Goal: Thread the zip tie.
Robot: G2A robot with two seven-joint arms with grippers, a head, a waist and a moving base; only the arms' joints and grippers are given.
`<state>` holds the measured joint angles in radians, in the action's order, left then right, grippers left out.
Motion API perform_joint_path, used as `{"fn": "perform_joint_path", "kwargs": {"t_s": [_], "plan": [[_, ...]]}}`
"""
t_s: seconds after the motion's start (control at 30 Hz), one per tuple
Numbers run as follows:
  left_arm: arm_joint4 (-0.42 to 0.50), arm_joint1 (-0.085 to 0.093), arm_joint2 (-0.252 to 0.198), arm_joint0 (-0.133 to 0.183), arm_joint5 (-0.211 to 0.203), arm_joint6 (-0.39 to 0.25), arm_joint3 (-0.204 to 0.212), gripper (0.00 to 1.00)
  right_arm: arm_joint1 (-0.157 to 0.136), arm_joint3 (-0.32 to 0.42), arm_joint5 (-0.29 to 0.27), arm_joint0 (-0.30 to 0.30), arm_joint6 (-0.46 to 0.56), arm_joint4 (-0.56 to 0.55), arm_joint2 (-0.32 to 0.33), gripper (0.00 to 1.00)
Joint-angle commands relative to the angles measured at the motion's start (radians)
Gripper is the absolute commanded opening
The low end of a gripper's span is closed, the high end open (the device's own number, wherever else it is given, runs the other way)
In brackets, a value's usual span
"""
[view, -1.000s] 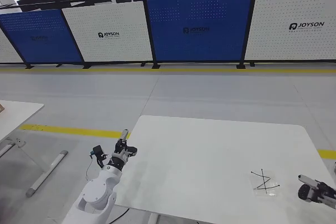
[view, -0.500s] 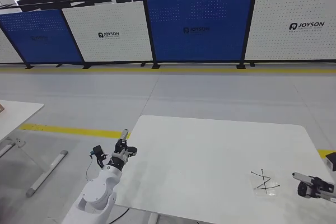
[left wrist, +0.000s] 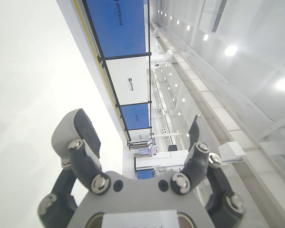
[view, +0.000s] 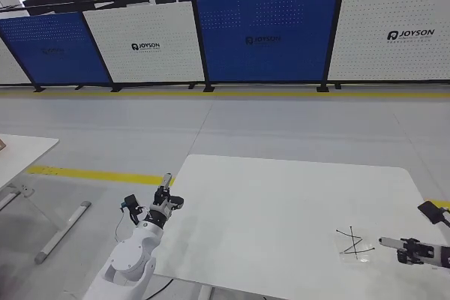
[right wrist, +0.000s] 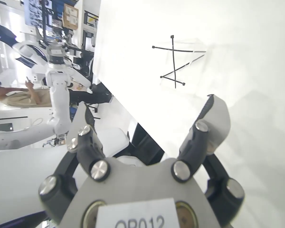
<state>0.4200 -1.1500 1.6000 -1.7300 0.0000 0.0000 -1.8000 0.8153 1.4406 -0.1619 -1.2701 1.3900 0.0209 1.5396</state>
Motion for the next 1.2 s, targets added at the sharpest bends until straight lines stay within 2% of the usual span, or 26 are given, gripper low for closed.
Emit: {"fn": "perform_joint_path", "kwargs": {"t_s": [0.0, 0.07, 0.1, 0.13, 0.5, 0.6, 0.77, 1.17], "plan": [[0.0, 0.0, 0.0, 0.0, 0.0, 0.0, 0.0, 1.0, -0.016, 0.002, 0.006, 0.032, 0.0, -0.028, -0.044, 1.0], [0.0, 0.0, 0.0, 0.0, 0.0, 0.0, 0.0, 1.0, -0.03, 0.005, -0.025, 0.058, 0.0, -0.048, -0.097, 1.0], [0.0, 0.0, 0.0, 0.0, 0.0, 0.0, 0.0, 1.0, -0.041, 0.0, -0.029, 0.077, 0.0, -0.08, -0.151, 1.0], [0.0, 0.0, 0.0, 0.0, 0.0, 0.0, 0.0, 1.0, -0.045, -0.012, -0.015, 0.093, 0.0, -0.085, -0.168, 1.0], [0.0, 0.0, 0.0, 0.0, 0.0, 0.0, 0.0, 1.0, -0.045, -0.012, -0.015, 0.093, 0.0, -0.085, -0.168, 1.0], [0.0, 0.0, 0.0, 0.0, 0.0, 0.0, 0.0, 1.0, -0.043, -0.018, 0.011, 0.111, 0.0, -0.076, -0.181, 1.0], [0.0, 0.0, 0.0, 0.0, 0.0, 0.0, 0.0, 1.0, -0.037, -0.031, 0.084, 0.183, 0.0, -0.134, -0.262, 1.0], [0.0, 0.0, 0.0, 0.0, 0.0, 0.0, 0.0, 1.0, -0.037, -0.039, 0.091, 0.18, -0.006, -0.13, -0.262, 1.0]]}}
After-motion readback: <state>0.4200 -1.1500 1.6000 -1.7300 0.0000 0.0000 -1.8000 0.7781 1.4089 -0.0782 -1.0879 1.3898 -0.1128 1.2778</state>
